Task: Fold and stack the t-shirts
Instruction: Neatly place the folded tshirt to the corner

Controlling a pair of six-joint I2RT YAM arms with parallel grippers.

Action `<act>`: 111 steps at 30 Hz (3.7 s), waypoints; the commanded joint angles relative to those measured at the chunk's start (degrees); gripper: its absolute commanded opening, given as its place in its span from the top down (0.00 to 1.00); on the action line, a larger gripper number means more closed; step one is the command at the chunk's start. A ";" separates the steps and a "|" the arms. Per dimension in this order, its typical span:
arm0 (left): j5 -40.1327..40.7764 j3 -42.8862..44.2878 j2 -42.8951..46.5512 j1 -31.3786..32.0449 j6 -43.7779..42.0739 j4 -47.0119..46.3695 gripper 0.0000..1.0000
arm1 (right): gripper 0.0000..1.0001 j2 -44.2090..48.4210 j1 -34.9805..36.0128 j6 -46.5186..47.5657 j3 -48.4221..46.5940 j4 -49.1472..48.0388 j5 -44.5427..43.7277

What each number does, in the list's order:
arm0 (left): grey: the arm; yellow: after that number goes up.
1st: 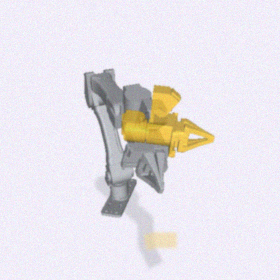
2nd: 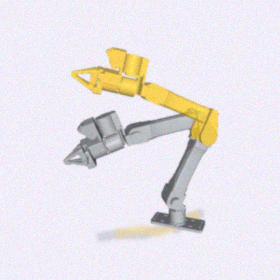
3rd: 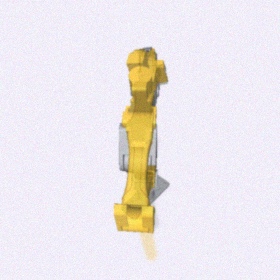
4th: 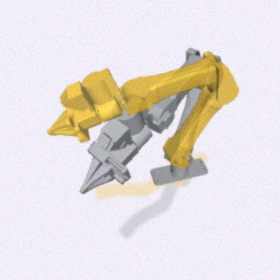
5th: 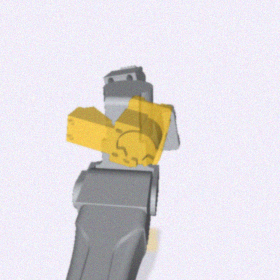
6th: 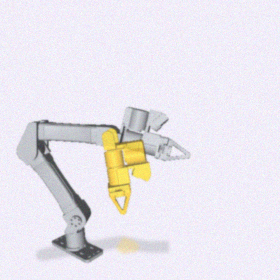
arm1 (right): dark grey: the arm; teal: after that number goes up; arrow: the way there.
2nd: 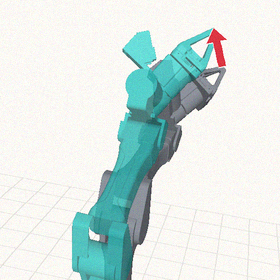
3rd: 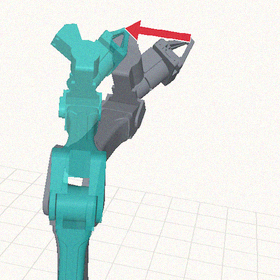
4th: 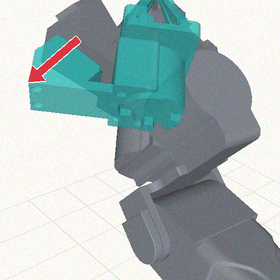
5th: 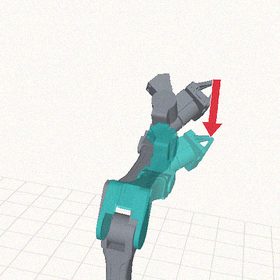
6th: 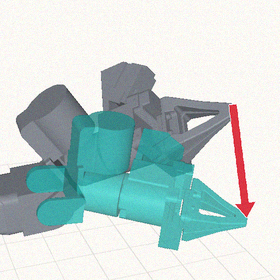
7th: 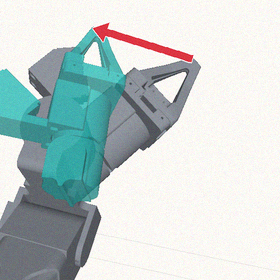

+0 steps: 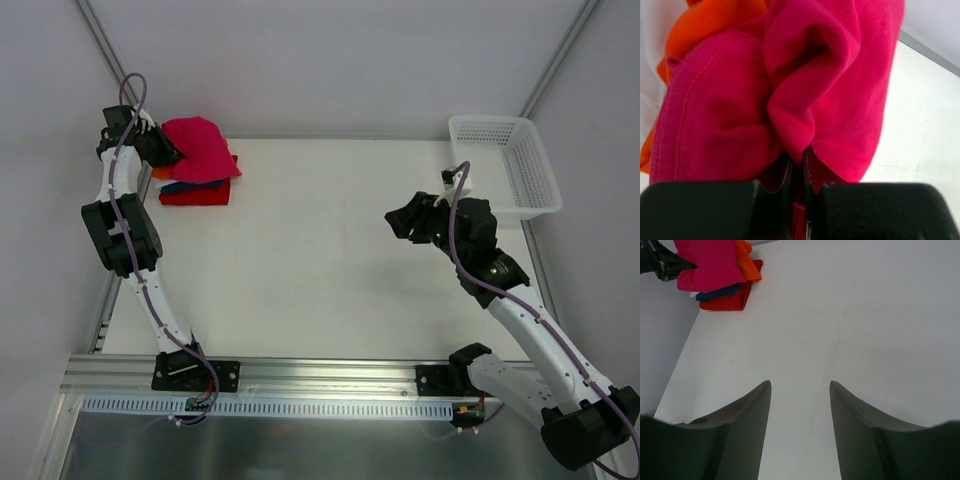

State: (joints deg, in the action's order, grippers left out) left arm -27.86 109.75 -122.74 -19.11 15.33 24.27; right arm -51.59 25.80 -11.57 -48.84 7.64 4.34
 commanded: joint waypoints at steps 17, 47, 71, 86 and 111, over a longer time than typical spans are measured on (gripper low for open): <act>16.69 -3.76 7.15 0.66 -2.32 -1.07 0.06 | 0.46 0.36 0.13 -0.29 3.49 -1.48 1.02; 11.34 2.29 9.98 9.97 1.36 -1.07 0.05 | 0.46 -0.44 0.21 -1.61 5.95 -4.65 1.73; 19.76 5.83 -6.20 4.35 6.11 -2.30 0.03 | 0.46 -2.28 0.04 -1.08 5.86 -4.39 1.81; 14.51 7.23 -13.49 1.71 8.22 -2.30 0.02 | 0.46 -3.16 -0.05 -1.52 5.69 -4.30 2.17; 13.97 5.21 5.84 8.21 8.14 -2.21 0.01 | 0.46 0.53 0.04 -3.10 8.94 -4.74 2.69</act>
State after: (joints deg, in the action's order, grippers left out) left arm -14.26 115.24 -123.37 -12.21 23.16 20.60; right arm -52.86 25.80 -13.89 -40.36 4.97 6.20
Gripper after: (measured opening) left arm 0.990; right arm 0.539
